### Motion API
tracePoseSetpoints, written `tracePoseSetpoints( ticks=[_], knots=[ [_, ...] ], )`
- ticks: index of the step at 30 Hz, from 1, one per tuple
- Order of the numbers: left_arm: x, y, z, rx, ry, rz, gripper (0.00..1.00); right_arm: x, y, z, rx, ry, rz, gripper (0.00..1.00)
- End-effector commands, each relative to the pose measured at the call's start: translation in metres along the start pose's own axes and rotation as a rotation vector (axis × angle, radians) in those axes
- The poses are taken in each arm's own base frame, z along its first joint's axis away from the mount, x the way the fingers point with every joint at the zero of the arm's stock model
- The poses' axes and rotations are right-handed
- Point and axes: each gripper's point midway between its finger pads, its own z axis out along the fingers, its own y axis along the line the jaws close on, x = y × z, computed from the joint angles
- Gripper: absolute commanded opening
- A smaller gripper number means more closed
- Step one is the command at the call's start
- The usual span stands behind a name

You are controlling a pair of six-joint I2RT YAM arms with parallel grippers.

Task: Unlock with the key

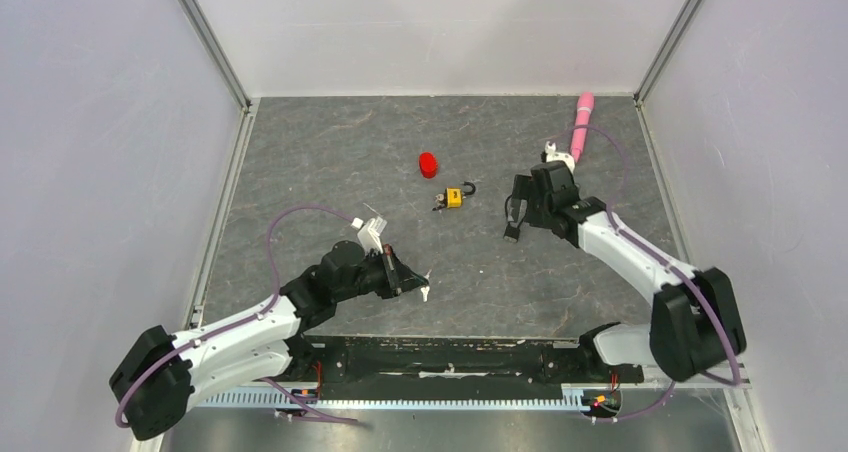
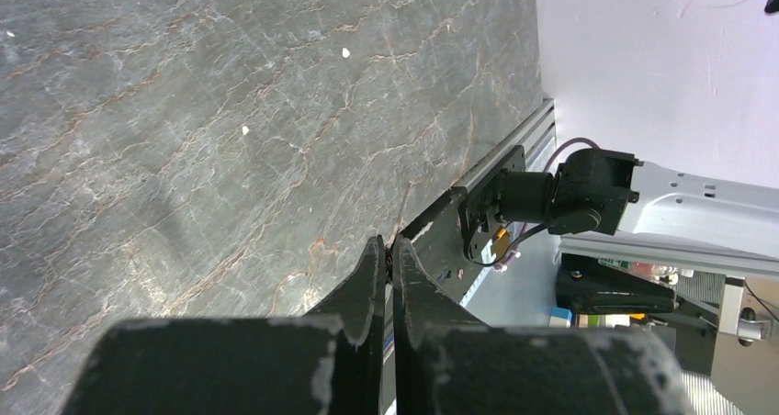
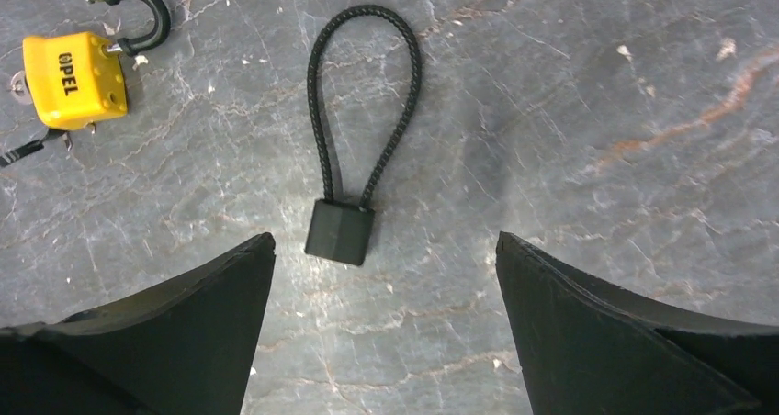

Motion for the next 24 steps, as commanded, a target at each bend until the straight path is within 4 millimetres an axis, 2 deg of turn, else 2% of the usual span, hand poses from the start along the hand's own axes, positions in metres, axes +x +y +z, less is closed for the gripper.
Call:
tracePoseSetpoints(
  ticks=[1,5,9,14,20,24],
  knots=[
    [-0.01,-0.013,0.002,0.029,-0.019,0.018,0.02,-0.011,0.013,0.017,-0.004,0.045,0.002,0.89],
    [-0.009,-0.012,0.003,0.028,-0.012,0.02,0.02,0.002,0.011,0.037,0.033,0.117,0.026,0.8],
    [-0.009,-0.012,0.005,0.025,-0.006,0.025,0.02,0.007,0.015,0.047,0.02,0.157,0.053,0.71],
    [-0.008,-0.01,0.008,0.021,0.004,0.025,0.02,0.013,0.027,0.053,-0.035,0.193,0.041,0.68],
    [-0.008,-0.012,0.011,0.032,0.013,0.017,0.02,0.035,0.029,0.059,-0.052,0.265,0.046,0.66],
    [-0.008,-0.012,0.012,0.034,0.016,0.016,0.02,0.047,0.028,0.063,-0.047,0.304,0.063,0.61]
  ],
)
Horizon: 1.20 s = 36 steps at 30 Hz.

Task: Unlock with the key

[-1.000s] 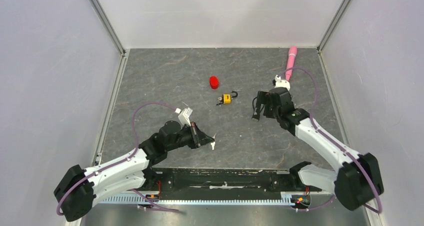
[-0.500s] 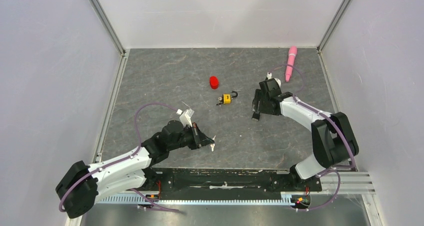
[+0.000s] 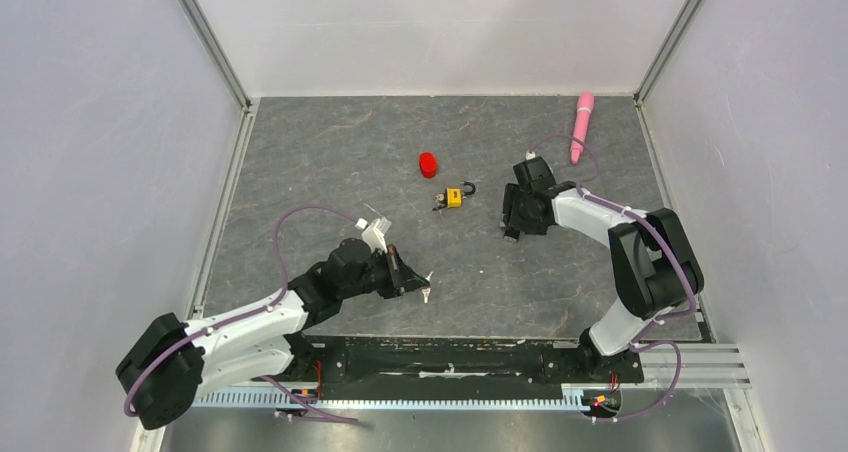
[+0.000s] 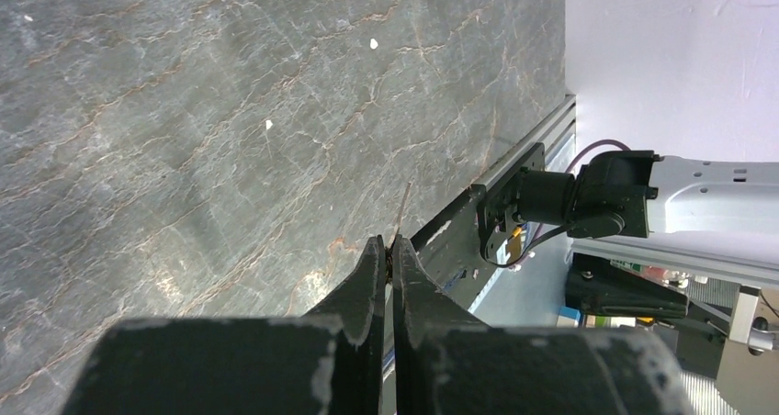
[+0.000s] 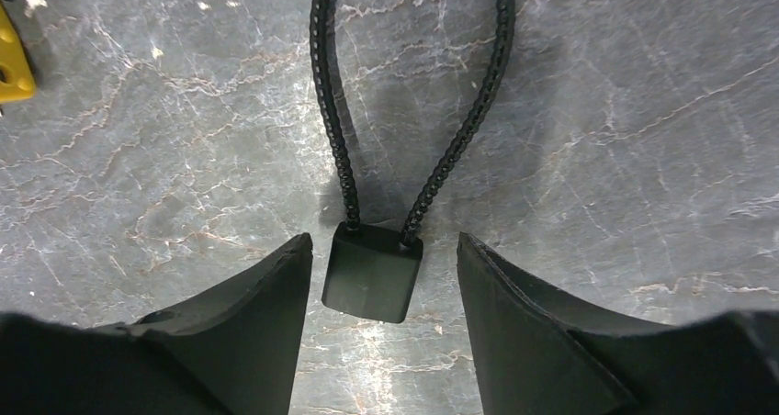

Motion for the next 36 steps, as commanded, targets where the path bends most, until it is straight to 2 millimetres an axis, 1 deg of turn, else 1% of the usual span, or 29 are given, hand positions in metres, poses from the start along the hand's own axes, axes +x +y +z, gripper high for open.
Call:
tracePoseSetpoints(
  ticks=[1,4,7,12,14,18,22,26,31,33,36],
  knots=[
    [-0.014,-0.028,0.001,0.088,-0.024,0.034,0.02,0.002,0.007,0.005,-0.025,0.021,0.033,0.6],
    [-0.014,-0.029,0.001,0.093,-0.02,0.033,0.02,0.004,0.007,0.008,-0.024,0.03,0.043,0.57],
    [-0.014,-0.03,0.002,0.094,-0.018,0.031,0.02,0.005,0.007,0.009,-0.019,0.036,0.054,0.56],
    [-0.014,-0.03,0.002,0.096,-0.015,0.029,0.02,0.013,0.002,0.012,0.009,0.07,0.068,0.51],
    [-0.014,-0.031,0.003,0.098,-0.013,0.03,0.02,0.015,0.001,0.013,0.017,0.078,0.071,0.48],
    [-0.014,-0.034,0.005,0.109,-0.006,0.032,0.02,0.013,0.005,0.01,-0.005,0.069,0.078,0.36],
    [-0.016,-0.039,0.009,0.126,-0.006,0.035,0.02,0.005,0.017,0.0,-0.071,0.041,0.081,0.22],
    [-0.018,-0.043,0.017,0.144,0.0,0.036,0.02,0.0,0.031,-0.013,-0.137,0.032,0.106,0.0],
    [-0.022,-0.057,0.029,0.207,0.004,0.028,0.02,0.006,0.047,-0.03,-0.199,0.027,0.147,0.0],
    [-0.023,-0.061,0.034,0.222,0.004,0.034,0.02,0.009,0.051,-0.037,-0.217,0.014,0.187,0.0],
    [-0.023,-0.068,0.04,0.243,0.004,0.041,0.02,0.014,0.062,-0.05,-0.279,0.009,0.251,0.0]
  ],
)
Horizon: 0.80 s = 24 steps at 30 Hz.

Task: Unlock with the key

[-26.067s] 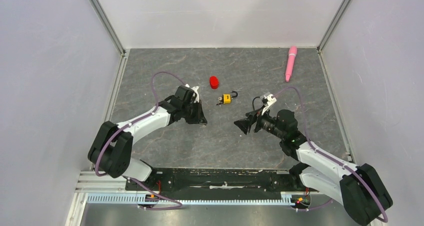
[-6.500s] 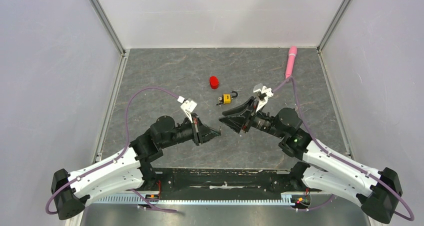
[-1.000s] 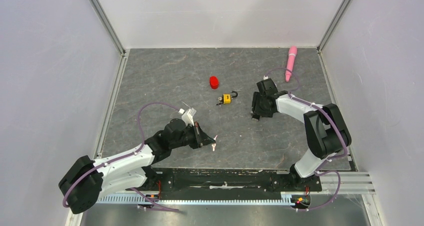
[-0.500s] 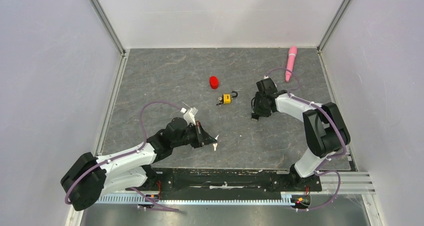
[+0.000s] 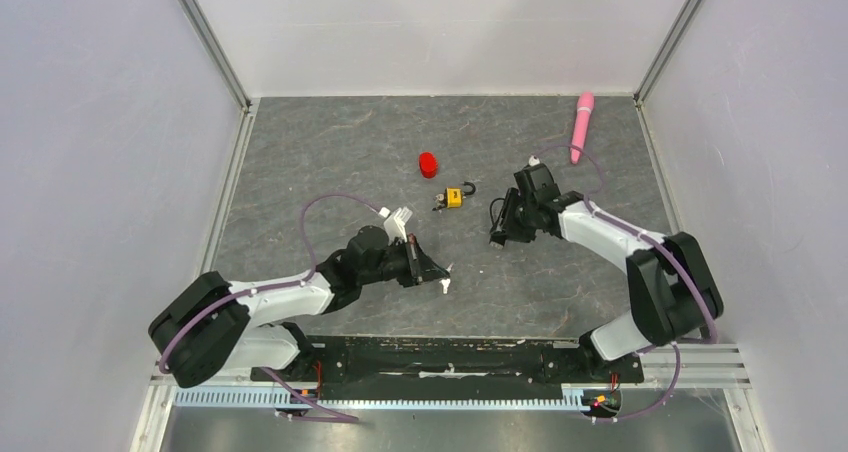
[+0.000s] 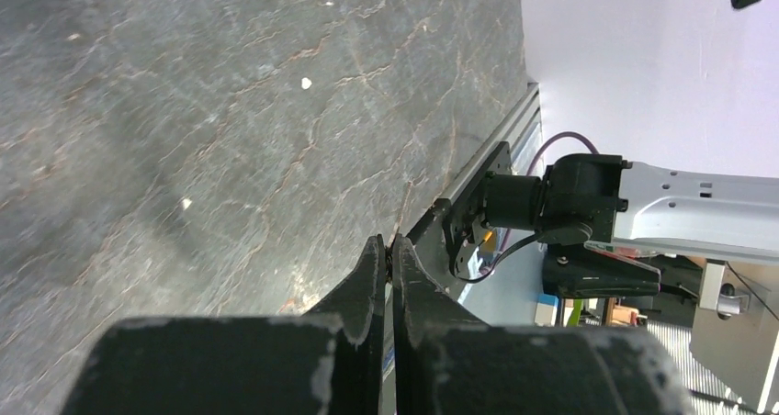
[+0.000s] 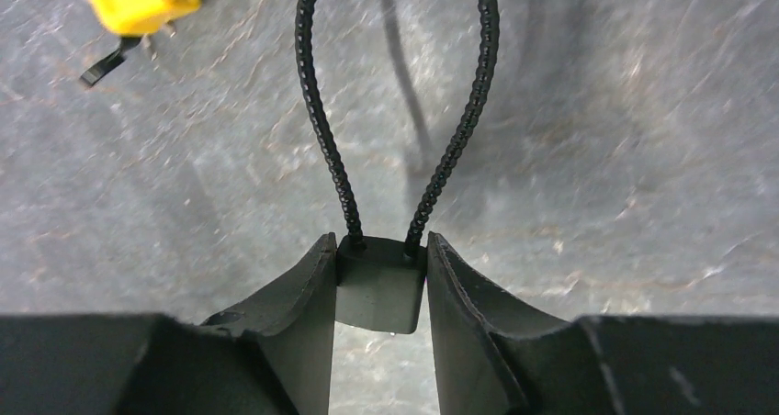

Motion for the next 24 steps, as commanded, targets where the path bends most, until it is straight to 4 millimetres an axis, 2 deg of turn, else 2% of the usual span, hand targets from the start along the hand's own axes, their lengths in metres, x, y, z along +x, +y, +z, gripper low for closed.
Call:
tracePoseSetpoints(
  ticks=[1,5,12,24],
  knots=[
    [-0.017,-0.048,0.011,0.153,-0.032,0.035,0.02,0.003,0.029,-0.023,-0.122,-0.035,0.107,0.0],
    [-0.016,-0.06,0.021,0.165,-0.019,0.043,0.02,0.006,0.047,-0.045,-0.175,-0.079,0.159,0.0],
    [-0.005,-0.071,0.035,0.175,0.013,0.047,0.02,0.003,0.061,-0.073,-0.25,-0.17,0.228,0.0],
    [-0.014,-0.078,0.044,0.173,-0.035,0.075,0.02,0.008,0.071,-0.088,-0.309,-0.191,0.223,0.0]
  ],
)
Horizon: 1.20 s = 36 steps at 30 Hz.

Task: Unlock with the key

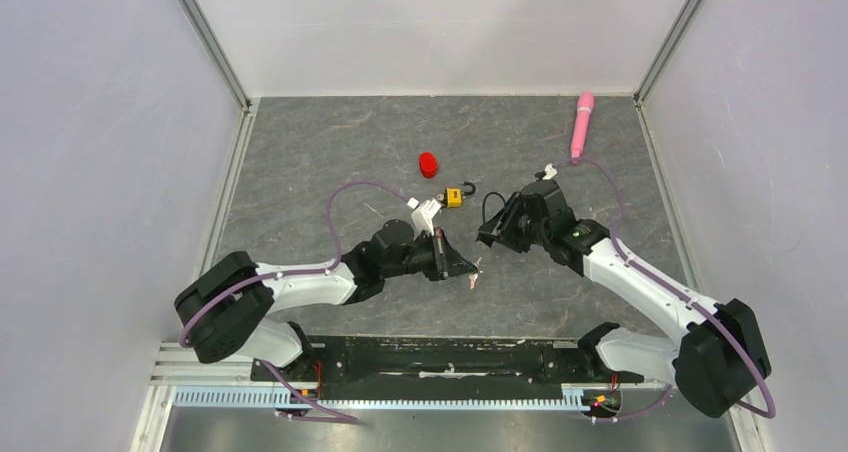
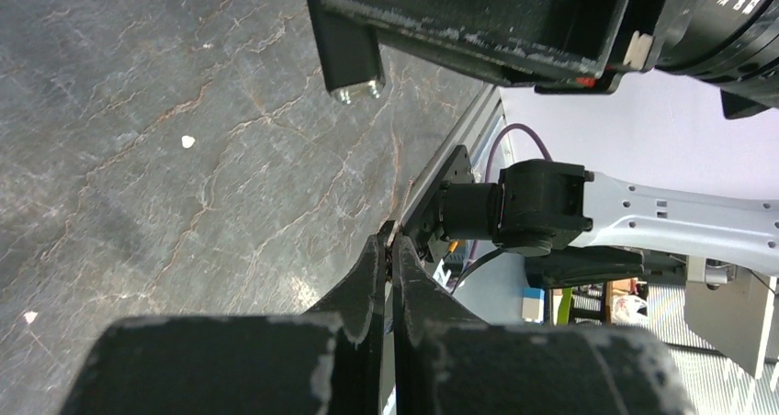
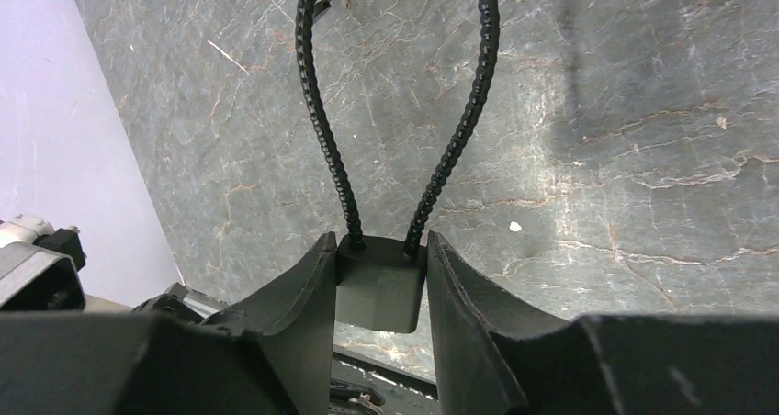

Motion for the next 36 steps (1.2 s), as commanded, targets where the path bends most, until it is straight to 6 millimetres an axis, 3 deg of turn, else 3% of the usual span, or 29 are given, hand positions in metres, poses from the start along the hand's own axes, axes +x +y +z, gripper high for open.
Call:
tracePoseSetpoints(
  ticks=[1,13,36],
  knots=[
    [-0.021,-0.023,0.009,0.048,-0.069,0.013,0.02,-0.01,0.018,-0.007,-0.066,-0.055,0.013,0.0],
    [-0.027,-0.003,0.01,-0.066,-0.106,-0.006,0.02,-0.009,0.025,-0.009,-0.097,-0.055,0.004,0.0],
    [-0.041,-0.006,0.009,-0.086,-0.164,0.005,0.02,-0.007,0.032,-0.01,-0.106,-0.079,-0.026,0.0]
  ],
)
